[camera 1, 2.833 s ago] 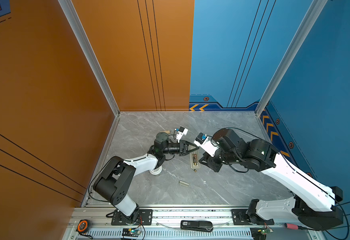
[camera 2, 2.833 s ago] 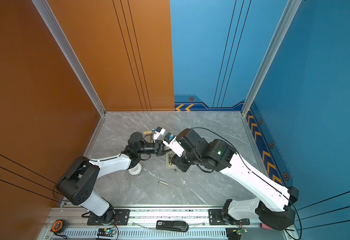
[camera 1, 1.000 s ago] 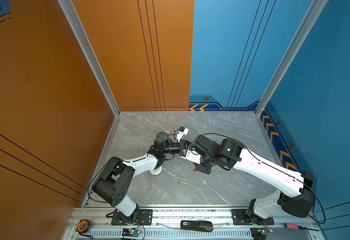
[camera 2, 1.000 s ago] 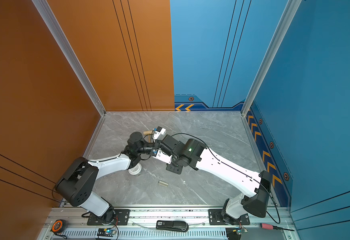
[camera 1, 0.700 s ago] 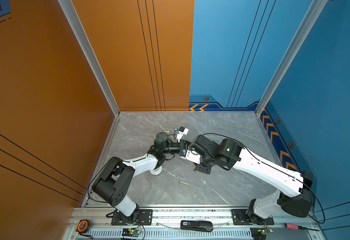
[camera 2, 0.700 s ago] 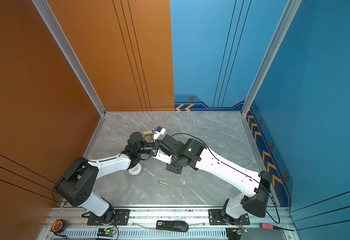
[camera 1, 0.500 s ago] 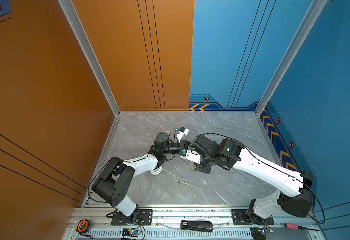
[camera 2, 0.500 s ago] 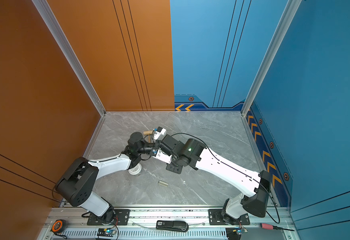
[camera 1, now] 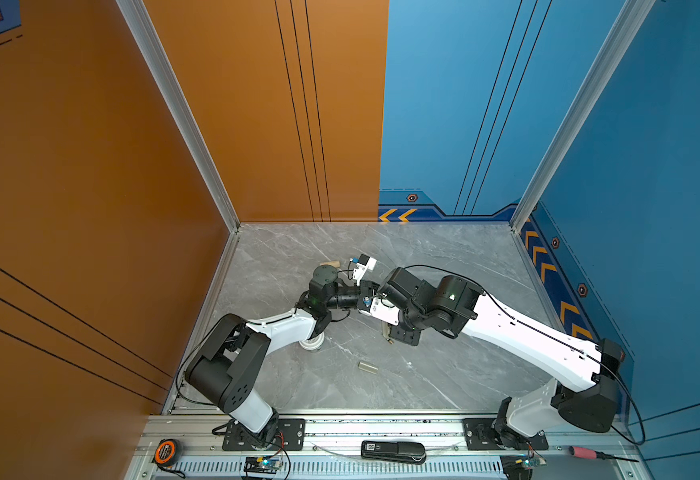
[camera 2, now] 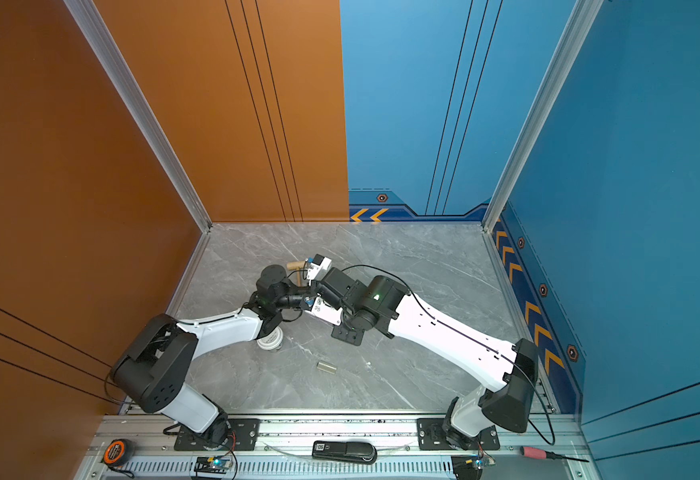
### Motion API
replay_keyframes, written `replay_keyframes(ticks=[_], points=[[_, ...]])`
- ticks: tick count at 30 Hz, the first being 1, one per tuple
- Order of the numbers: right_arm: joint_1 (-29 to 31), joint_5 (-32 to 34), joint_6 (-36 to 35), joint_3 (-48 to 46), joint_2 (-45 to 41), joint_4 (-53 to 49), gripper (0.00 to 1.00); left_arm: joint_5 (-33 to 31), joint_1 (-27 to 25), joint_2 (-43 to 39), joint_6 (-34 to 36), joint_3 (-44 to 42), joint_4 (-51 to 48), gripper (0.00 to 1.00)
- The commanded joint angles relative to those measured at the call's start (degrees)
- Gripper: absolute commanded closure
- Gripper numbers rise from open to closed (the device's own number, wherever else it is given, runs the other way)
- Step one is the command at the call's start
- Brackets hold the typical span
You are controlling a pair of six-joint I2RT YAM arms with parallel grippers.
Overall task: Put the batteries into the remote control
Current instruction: 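Open the right gripper and raise it away from the seated battery, then lift the right gripper off the remote and move it over the second AA battery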
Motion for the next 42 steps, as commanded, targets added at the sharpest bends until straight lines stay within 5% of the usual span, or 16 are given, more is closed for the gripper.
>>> replay_keyframes(ticks=[1, 32, 37, 42], points=[[-0.9, 2.3, 0.1, -0.2, 2.1, 2.1, 0.90, 2.6, -1.0, -3.1, -0.9, 0.0, 2.7, 1.00], [-1.8, 2.9, -0.9, 1.7, 4.3, 2.2, 0.99, 2.9, -0.5, -3.4, -1.0, 0.0, 2.7, 1.00], [0.0, 3.8, 1.1, 5.4, 2.2, 1.7, 0.92, 1.7, 0.7, -4.7, 0.9, -0.6, -0.2, 1.00], [-0.3, 3.8, 10.3, 9.6, -1.9, 1.7, 0.67, -0.7, 2.8, -9.2, 10.2, -0.7, -15.6, 1.00]])
